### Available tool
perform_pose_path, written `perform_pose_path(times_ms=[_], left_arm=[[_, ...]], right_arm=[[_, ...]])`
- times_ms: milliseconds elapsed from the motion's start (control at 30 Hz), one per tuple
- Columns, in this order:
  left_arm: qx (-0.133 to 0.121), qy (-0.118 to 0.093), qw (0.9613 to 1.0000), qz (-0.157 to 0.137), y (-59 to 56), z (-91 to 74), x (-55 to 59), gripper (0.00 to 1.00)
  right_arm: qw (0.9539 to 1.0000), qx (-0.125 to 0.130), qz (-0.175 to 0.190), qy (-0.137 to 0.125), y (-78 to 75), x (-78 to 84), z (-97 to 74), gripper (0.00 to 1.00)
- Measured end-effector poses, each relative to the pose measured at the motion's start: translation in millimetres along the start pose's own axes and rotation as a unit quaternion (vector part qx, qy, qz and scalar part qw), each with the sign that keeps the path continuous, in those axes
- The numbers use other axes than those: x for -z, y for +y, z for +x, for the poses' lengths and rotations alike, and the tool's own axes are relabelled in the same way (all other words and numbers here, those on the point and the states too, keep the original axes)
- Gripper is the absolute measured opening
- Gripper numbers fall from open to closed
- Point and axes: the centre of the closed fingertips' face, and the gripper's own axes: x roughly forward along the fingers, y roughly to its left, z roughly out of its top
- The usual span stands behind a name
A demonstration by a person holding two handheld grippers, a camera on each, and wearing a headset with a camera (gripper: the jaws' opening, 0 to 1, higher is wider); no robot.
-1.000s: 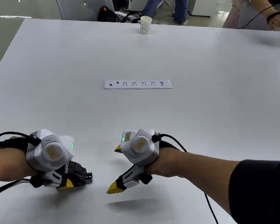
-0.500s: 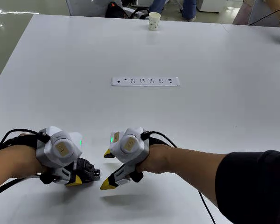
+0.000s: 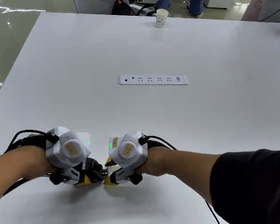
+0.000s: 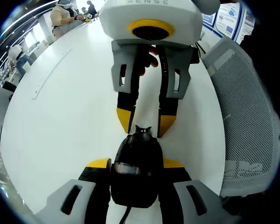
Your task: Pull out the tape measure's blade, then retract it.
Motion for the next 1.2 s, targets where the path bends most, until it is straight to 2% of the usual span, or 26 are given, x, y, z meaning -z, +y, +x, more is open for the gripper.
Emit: perform_pose_path(times_ms=[67,167,300,367,400,467,533,567,700,933,1200], left_arm=[[0.001,-0.001,1.0,-0.002,0.2,-0.3,0.1,0.35],[0.002,-0.003,1.0,-0.003,-1.0,-0.6,0.3,0.35],[-0.002,-0.005,1.0,-0.004,-1.8,-0.5,0.8,0.35],[-0.003,-0.006,1.0,-0.005,-1.9,-0.5,0.9,0.35],[-0.004,-0.005,1.0,-0.005,-1.0,0.0,0.5,0.35],[-0.005,-0.004,1.0,-0.004,-1.4,-0.2,0.6,0.35],[-0.006,-0.005,1.0,-0.004,-1.2,-0.5,0.6,0.35],[-0.007,-0.006,1.0,-0.005,-1.2,-0.7,0.9,0.35],[-0.01,-0.01,0.9999,-0.005,-1.3,-0.6,0.8,0.35],[-0.011,-0.009,0.9999,-0.007,-0.1,-0.7,0.9,0.34],[-0.011,-0.012,0.9998,-0.006,1.0,-0.6,1.2,0.34]], right_arm=[[1.0,-0.003,-0.007,0.001,1.9,-0.6,0.9,0.18],[0.9997,0.011,-0.023,0.007,-2.4,-0.3,2.5,0.12],[0.9996,0.008,-0.021,0.015,-0.9,-1.0,3.4,0.12],[0.9996,0.015,-0.002,0.024,-1.7,-1.1,3.9,0.12],[0.9995,0.017,-0.011,0.025,-0.7,-1.7,4.5,0.12],[0.9992,0.018,-0.03,0.019,-0.2,-0.8,3.3,0.12],[0.9997,0.02,-0.013,0.007,-1.2,0.6,2.2,0.12],[0.9998,0.017,-0.003,0.007,-2.4,-0.6,2.1,0.11],[0.9995,0.019,-0.018,0.017,-1.0,-0.2,1.3,0.1],[0.9993,0.02,-0.021,0.022,-3.6,7.0,-3.1,0.1],[0.9994,0.023,-0.003,0.026,-5.6,17.9,-7.6,0.1]])
